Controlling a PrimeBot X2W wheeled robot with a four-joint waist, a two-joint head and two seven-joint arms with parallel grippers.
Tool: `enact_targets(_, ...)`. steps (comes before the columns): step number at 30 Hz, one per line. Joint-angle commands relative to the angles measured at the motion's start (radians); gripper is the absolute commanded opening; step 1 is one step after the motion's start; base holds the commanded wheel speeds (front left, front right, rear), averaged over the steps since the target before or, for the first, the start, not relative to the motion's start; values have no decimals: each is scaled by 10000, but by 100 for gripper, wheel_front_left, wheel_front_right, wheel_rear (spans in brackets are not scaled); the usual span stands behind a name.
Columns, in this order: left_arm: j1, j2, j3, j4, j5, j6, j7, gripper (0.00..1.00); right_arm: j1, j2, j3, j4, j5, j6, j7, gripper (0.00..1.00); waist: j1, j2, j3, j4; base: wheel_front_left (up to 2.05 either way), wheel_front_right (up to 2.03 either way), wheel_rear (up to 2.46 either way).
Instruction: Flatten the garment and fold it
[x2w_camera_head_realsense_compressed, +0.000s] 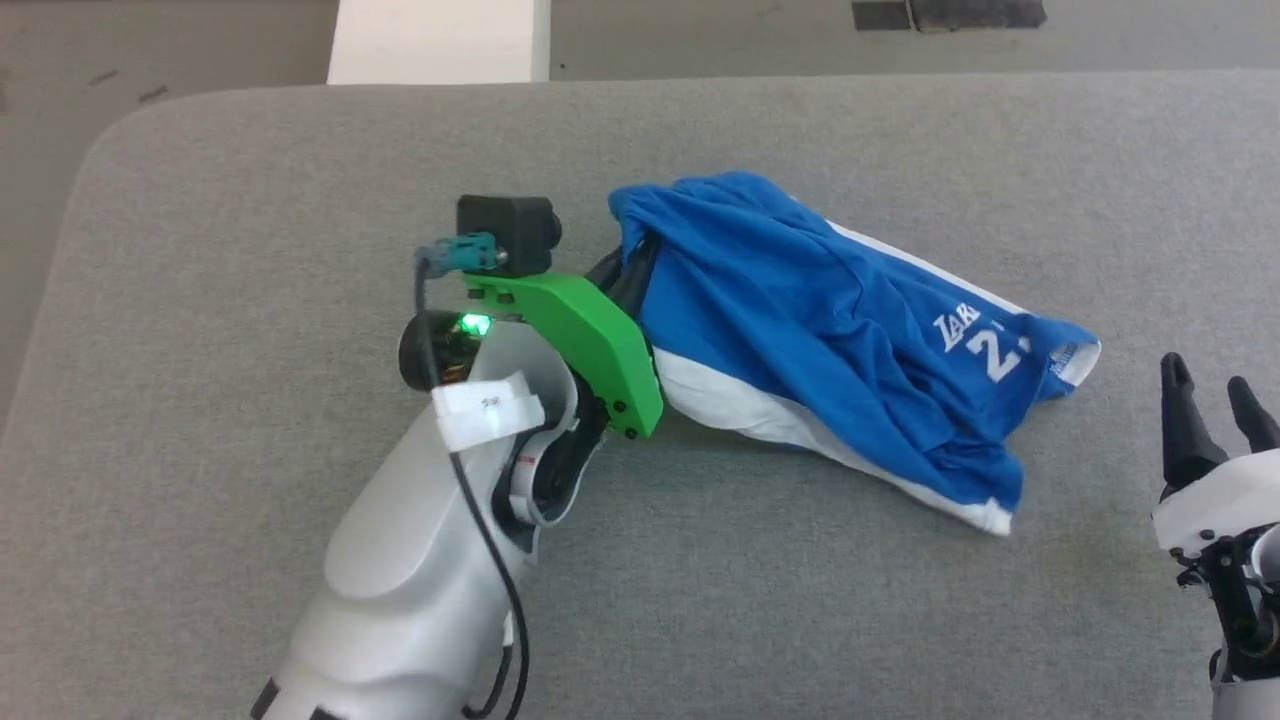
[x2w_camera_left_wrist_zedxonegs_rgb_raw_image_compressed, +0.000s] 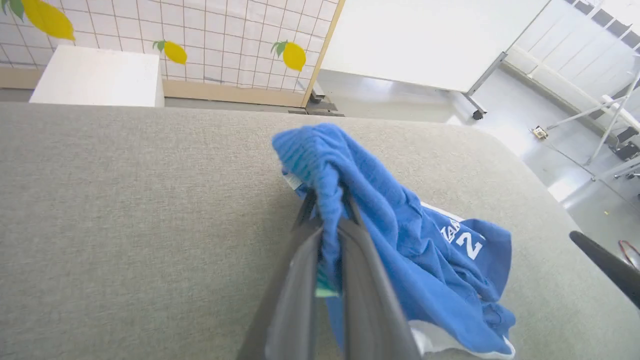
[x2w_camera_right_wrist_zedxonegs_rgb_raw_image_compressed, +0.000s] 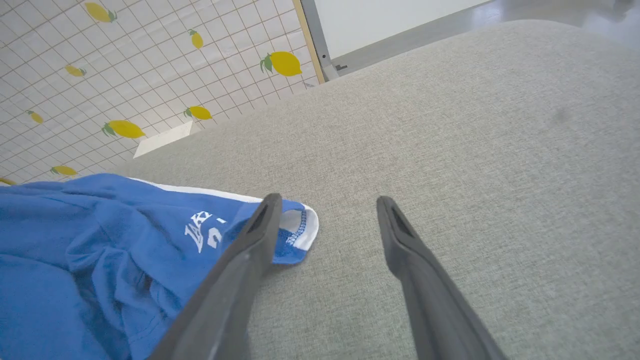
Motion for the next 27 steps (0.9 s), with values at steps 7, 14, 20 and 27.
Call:
enact_targets(7,2963,1064,-462,-2470,-285,770,1159,0,200,8,18,17,-84,-13,54,100,0,-1,-472,632,0,0,0)
enact_targets(14,5021,1451,-1314,-3055,-665,1180,2295,0,319,8,28,-7,-88,-13,181,100,0,-1,-539,903,0,0,0)
enact_targets(20,5351,1796,-1223,-2703,-767,1592,2792,5,400,8,228,207,95,-13,105,100,0,-1,-570,823,0,0,0)
enact_targets(27,5630,1271,38,-4010,-2255,1415,2195,100,422,9,235,464,123,-13,-56,100,0,-1,-605,645,0,0,0)
